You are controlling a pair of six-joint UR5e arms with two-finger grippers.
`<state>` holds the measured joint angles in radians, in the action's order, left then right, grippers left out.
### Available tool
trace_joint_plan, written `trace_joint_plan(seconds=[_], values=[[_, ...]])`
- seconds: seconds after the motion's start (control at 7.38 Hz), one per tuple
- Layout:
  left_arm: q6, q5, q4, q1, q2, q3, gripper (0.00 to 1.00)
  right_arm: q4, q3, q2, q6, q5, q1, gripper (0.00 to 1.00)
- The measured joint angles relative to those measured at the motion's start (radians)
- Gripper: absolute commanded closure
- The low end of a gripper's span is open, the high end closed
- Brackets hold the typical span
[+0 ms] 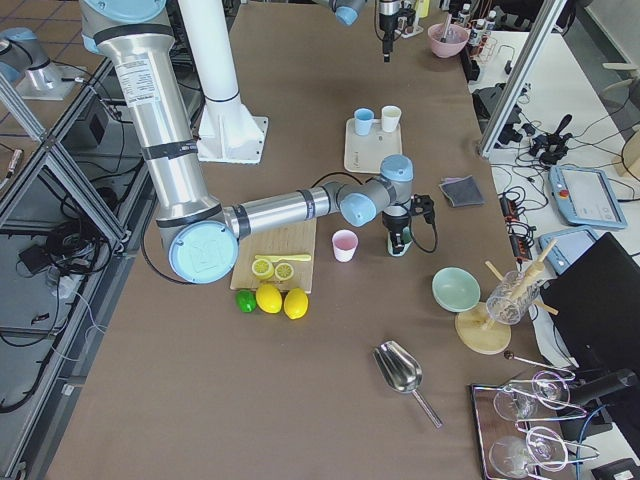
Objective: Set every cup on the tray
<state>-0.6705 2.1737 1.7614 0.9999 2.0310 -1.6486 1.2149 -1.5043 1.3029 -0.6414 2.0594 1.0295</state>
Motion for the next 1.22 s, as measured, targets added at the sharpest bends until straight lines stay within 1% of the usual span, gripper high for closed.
trace_joint_plan(seconds=[0.27,0.41,0.68,0.81,0.95,1.08,1.22], values=[[-0.004,0.0,0.001,-0.002,-0.001,0.001,0.02,0.0,0.0,-0.026,-0.051,0.001,-0.001,1.0],[-0.005,0.0,0.002,-0.003,-0.001,0.002,0.02,0.0,-0.003,-0.059,-0.124,0.003,-0.003,1.0],[-0.009,0.0,0.004,-0.004,-0.001,0.002,0.02,0.001,-0.01,-0.155,-0.336,0.006,-0.035,1.0],[-0.01,0.0,0.004,-0.004,-0.002,0.002,0.02,0.003,-0.011,-0.209,-0.448,-0.005,-0.082,1.0],[-0.01,0.0,0.005,-0.004,-0.002,0.002,0.02,0.009,-0.006,-0.264,-0.564,-0.045,-0.147,1.0],[-0.011,0.0,0.005,-0.005,-0.002,0.002,0.02,0.021,0.01,-0.325,-0.676,-0.113,-0.222,1.0],[-0.012,0.0,0.006,-0.005,-0.002,0.003,0.02,0.035,0.037,-0.383,-0.745,-0.174,-0.282,1.0]])
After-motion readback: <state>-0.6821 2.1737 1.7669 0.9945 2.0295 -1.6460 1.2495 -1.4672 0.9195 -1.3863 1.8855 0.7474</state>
